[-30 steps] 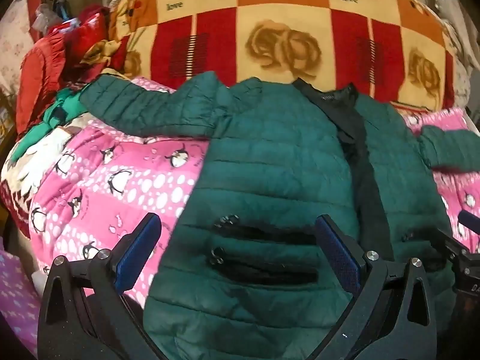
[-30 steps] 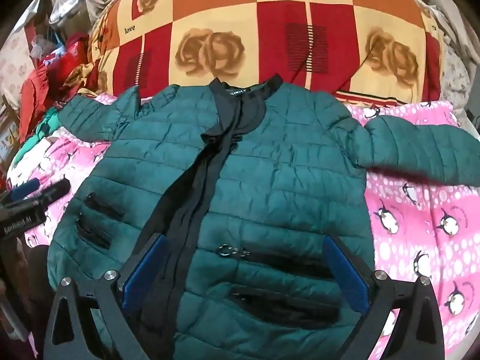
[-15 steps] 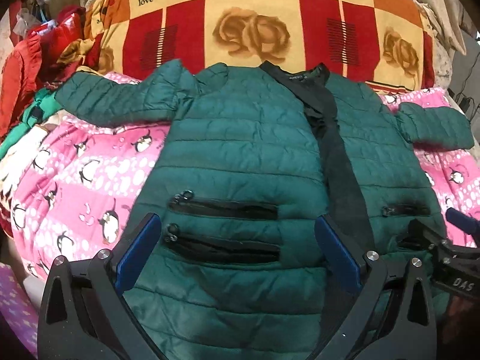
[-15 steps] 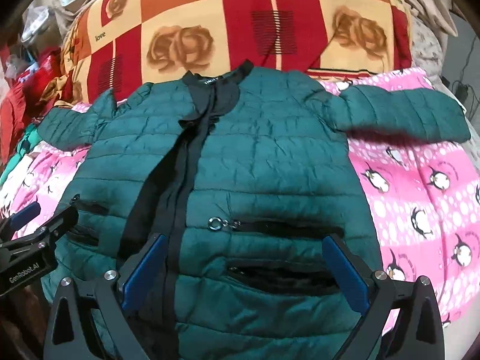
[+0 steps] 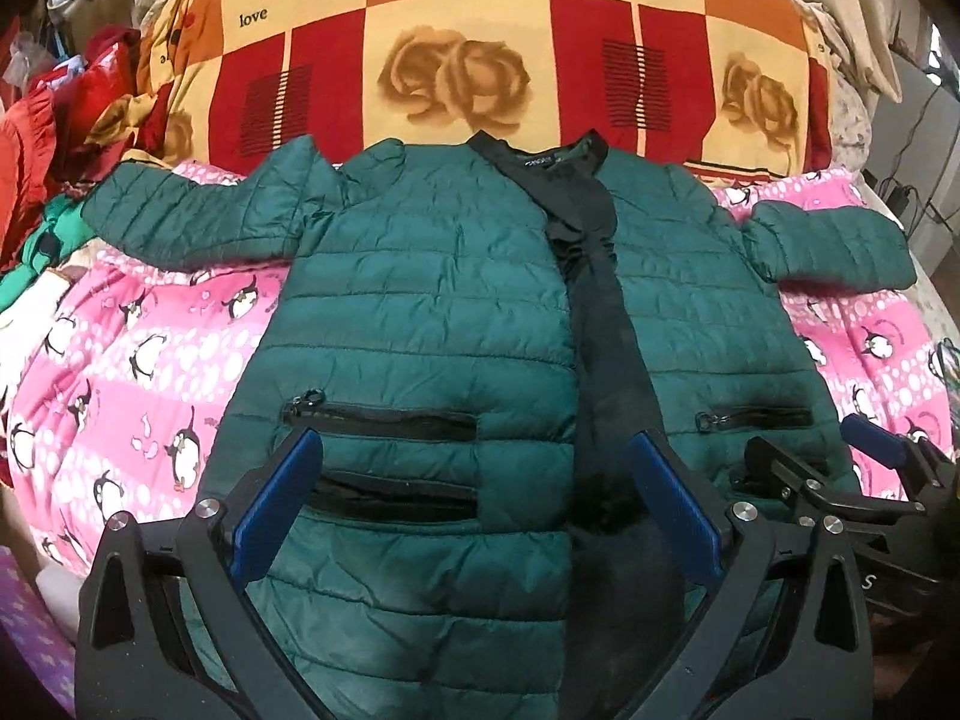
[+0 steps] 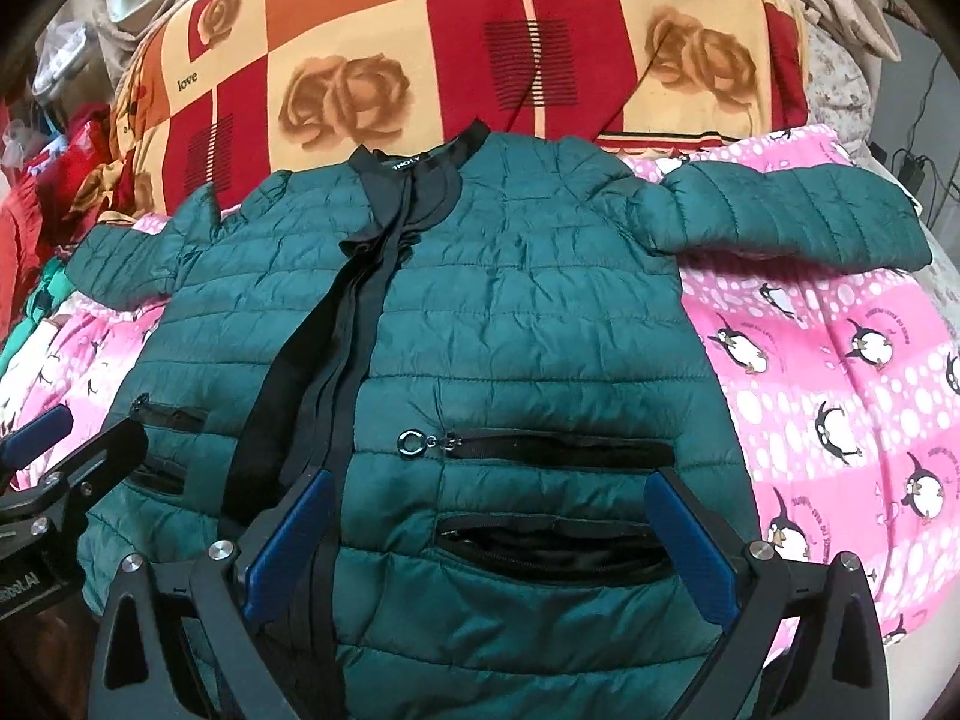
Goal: Fold large clothes
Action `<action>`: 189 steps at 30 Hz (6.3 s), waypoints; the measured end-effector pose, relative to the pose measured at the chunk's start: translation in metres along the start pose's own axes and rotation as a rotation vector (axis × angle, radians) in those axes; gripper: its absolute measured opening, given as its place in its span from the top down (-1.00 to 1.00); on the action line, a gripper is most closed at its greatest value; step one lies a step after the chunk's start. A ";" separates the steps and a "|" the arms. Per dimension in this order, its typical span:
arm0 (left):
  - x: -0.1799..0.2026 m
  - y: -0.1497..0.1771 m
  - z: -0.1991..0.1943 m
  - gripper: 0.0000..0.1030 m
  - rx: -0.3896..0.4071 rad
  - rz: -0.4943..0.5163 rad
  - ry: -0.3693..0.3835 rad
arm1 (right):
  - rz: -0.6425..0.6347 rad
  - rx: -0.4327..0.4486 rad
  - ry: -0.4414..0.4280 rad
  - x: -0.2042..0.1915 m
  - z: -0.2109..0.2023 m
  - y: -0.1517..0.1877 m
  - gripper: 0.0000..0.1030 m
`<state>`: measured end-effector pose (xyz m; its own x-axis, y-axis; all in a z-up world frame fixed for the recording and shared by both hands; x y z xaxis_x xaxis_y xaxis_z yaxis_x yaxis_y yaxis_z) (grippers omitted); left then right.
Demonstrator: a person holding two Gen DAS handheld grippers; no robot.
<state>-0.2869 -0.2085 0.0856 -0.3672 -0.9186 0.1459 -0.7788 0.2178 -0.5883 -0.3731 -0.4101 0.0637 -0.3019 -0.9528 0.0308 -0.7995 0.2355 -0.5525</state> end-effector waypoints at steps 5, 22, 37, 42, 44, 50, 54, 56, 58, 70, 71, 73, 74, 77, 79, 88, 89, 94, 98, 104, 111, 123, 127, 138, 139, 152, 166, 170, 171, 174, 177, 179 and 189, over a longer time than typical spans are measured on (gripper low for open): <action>-0.003 0.001 0.005 -0.99 -0.009 -0.008 -0.011 | 0.000 0.000 0.000 -0.001 0.002 -0.001 -0.99; -0.016 0.007 0.007 -0.99 -0.010 -0.023 -0.027 | -0.002 0.026 0.015 -0.007 -0.004 -0.002 -0.99; -0.016 0.006 0.010 -0.99 -0.018 -0.023 -0.030 | 0.011 0.014 -0.003 -0.008 0.002 -0.003 -0.99; -0.017 0.005 0.015 -0.99 -0.025 -0.023 -0.034 | 0.013 0.009 -0.009 -0.009 0.005 -0.003 -0.99; -0.018 0.005 0.017 -0.99 -0.029 -0.025 -0.032 | 0.014 0.003 -0.013 -0.010 0.007 -0.003 -0.99; -0.015 0.007 0.022 -0.99 -0.045 -0.021 -0.033 | 0.013 0.000 -0.007 -0.011 0.010 -0.004 -0.99; -0.014 0.008 0.025 -0.99 -0.052 -0.025 -0.032 | 0.015 -0.004 -0.008 -0.011 0.012 -0.004 -0.99; -0.014 0.008 0.026 -0.99 -0.051 -0.028 -0.033 | 0.015 -0.004 -0.008 -0.010 0.013 -0.004 -0.99; -0.014 0.008 0.027 -0.99 -0.051 -0.031 -0.034 | 0.014 -0.003 -0.010 -0.011 0.013 -0.004 -0.99; -0.018 0.005 0.036 -0.99 -0.043 -0.031 -0.061 | 0.010 -0.012 -0.021 -0.012 0.023 -0.011 -0.99; -0.019 0.003 0.037 -0.99 -0.042 -0.031 -0.064 | 0.010 -0.013 -0.023 -0.013 0.024 -0.012 -0.99; -0.021 0.000 0.039 -0.99 -0.038 -0.031 -0.073 | 0.009 -0.015 -0.029 -0.013 0.026 -0.014 -0.99; -0.023 -0.002 0.040 -0.99 -0.035 -0.031 -0.079 | 0.008 -0.015 -0.031 -0.014 0.028 -0.016 -0.99; -0.028 -0.011 0.043 -0.99 -0.023 -0.035 -0.092 | 0.003 -0.013 -0.027 -0.014 0.031 -0.021 -0.99; -0.031 -0.017 0.045 -0.99 -0.014 -0.041 -0.100 | 0.002 -0.012 -0.028 -0.015 0.034 -0.025 -0.99; -0.049 -0.051 0.058 -0.99 0.009 -0.069 -0.143 | -0.015 0.006 -0.043 -0.023 0.049 -0.056 -0.99; -0.051 -0.055 0.059 -0.99 0.013 -0.072 -0.147 | -0.016 0.009 -0.046 -0.023 0.051 -0.059 -0.99; -0.065 -0.077 0.068 -0.99 0.029 -0.101 -0.169 | -0.013 0.016 -0.062 -0.026 0.061 -0.081 -0.99; -0.074 -0.093 0.074 -0.99 0.036 -0.111 -0.184 | -0.020 0.023 -0.082 -0.031 0.068 -0.095 -0.99; -0.090 -0.122 0.083 -0.99 0.072 -0.117 -0.225 | -0.037 0.005 -0.127 -0.042 0.086 -0.114 -0.99; -0.122 -0.151 0.099 -0.99 0.096 -0.162 -0.267 | -0.042 0.010 -0.170 -0.052 0.101 -0.131 -0.99; -0.154 -0.177 0.127 -0.99 0.098 -0.191 -0.286 | -0.029 -0.015 -0.117 -0.050 0.144 -0.160 -0.99; -0.163 -0.186 0.133 -0.99 0.105 -0.188 -0.297 | -0.041 -0.028 -0.078 -0.048 0.159 -0.167 -0.99; -0.229 -0.217 0.132 -0.99 0.129 -0.294 -0.369 | -0.056 -0.037 -0.053 -0.048 0.183 -0.171 -0.99; -0.244 -0.222 0.130 -0.99 0.138 -0.332 -0.382 | -0.055 -0.037 -0.055 -0.049 0.183 -0.171 -0.99; -0.387 -0.244 0.125 -0.99 0.233 -0.702 -0.535 | -0.066 -0.036 -0.057 -0.051 0.189 -0.169 -0.99; -0.409 -0.254 0.169 -0.28 0.229 -0.760 -0.393 | -0.078 -0.055 -0.062 -0.055 0.202 -0.164 -1.00; -0.406 -0.257 0.170 0.48 0.231 -0.757 -0.332 | -0.064 -0.057 -0.084 -0.053 0.205 -0.164 -1.00; -0.403 -0.258 0.170 0.70 0.225 -0.757 -0.313 | -0.063 -0.056 -0.088 -0.053 0.206 -0.163 -1.00; -0.390 -0.260 0.157 0.76 0.244 -0.747 -0.276 | -0.072 -0.054 -0.093 -0.054 0.206 -0.164 -1.00; -0.359 -0.266 0.135 0.79 0.279 -0.668 -0.240 | -0.055 -0.046 -0.111 -0.051 0.202 -0.166 -1.00; -0.337 -0.268 0.119 0.79 0.300 -0.606 -0.224 | -0.037 -0.033 -0.123 -0.046 0.192 -0.168 -0.99; -0.198 -0.261 0.063 0.79 0.311 -0.354 -0.124 | 0.002 0.054 -0.123 -0.024 0.132 -0.164 -0.99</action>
<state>0.0210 -0.1037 0.1599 -0.0294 -0.9551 0.2949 -0.6493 -0.2061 -0.7321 -0.1665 -0.4511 0.0440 -0.2351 -0.9694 -0.0705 -0.7689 0.2299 -0.5966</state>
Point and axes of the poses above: each gripper's, at about its wrist camera, not at the fingertips, and z roughly the way its jaws point, x to its right, y to its underside, the point moved 6 cm from there along z, roughly the way its jaws point, and after that the axes turned 10 degrees about -z, right-handed, at the moved point
